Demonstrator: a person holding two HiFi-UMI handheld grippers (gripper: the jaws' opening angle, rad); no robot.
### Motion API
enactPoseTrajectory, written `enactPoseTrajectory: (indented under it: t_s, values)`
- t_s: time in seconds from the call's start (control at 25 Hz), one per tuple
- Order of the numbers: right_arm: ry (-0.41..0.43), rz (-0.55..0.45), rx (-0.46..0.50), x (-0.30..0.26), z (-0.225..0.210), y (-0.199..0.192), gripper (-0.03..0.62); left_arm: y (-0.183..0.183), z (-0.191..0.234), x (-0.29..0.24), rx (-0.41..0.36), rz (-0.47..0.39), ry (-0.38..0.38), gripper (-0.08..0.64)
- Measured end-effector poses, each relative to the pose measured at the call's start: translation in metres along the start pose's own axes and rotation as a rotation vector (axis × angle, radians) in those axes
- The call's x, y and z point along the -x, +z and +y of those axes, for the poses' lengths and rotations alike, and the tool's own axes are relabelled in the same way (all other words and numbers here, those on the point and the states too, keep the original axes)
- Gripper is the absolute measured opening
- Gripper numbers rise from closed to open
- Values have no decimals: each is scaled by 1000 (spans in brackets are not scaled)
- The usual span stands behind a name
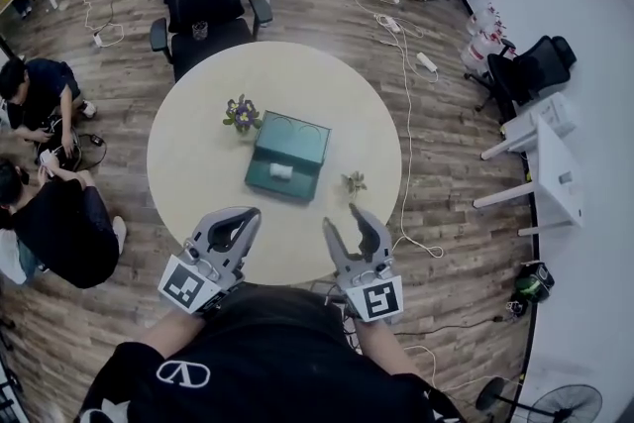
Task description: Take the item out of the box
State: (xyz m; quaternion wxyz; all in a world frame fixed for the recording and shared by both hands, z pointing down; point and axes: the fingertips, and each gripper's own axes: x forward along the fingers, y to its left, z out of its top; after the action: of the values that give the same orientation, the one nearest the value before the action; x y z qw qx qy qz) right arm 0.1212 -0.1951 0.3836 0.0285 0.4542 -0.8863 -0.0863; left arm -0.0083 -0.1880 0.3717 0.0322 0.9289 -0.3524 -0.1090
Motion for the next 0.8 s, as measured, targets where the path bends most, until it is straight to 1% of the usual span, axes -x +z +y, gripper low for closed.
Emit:
enactPoseTrajectory:
  t_s: [0.04,0.08,0.24,0.32,0.44,0.6,0.64,0.72,0.8]
  values:
    - [1,15,24,-5,-1,-1,435,0,1,0,3,-1,2,6]
    - [4,31,49,-10,-2,-2,572,0,2,0,4,-1,4,6]
    - [44,117,175,-24,-8,-6,568,-2,8,1,11,-3,13,6]
    - [79,134,239,-36,-10,-6,563,-4,10,3,15,-3,16,6]
    - [146,237,262,-55,-15,-26,554,-8,14,7,27,0,28,6]
    - [264,327,365,-89,-20,-53,541,-20,23,18,43,9,55,6]
    - [286,347,387,-97,-21,-60,523,-24,25,21,49,11,61,6]
    - [326,395,440,-112,-22,-75,517,-33,27,27,63,17,71,6]
    - [353,425,458,-128,-23,-87,501,-38,28,32,77,23,82,6]
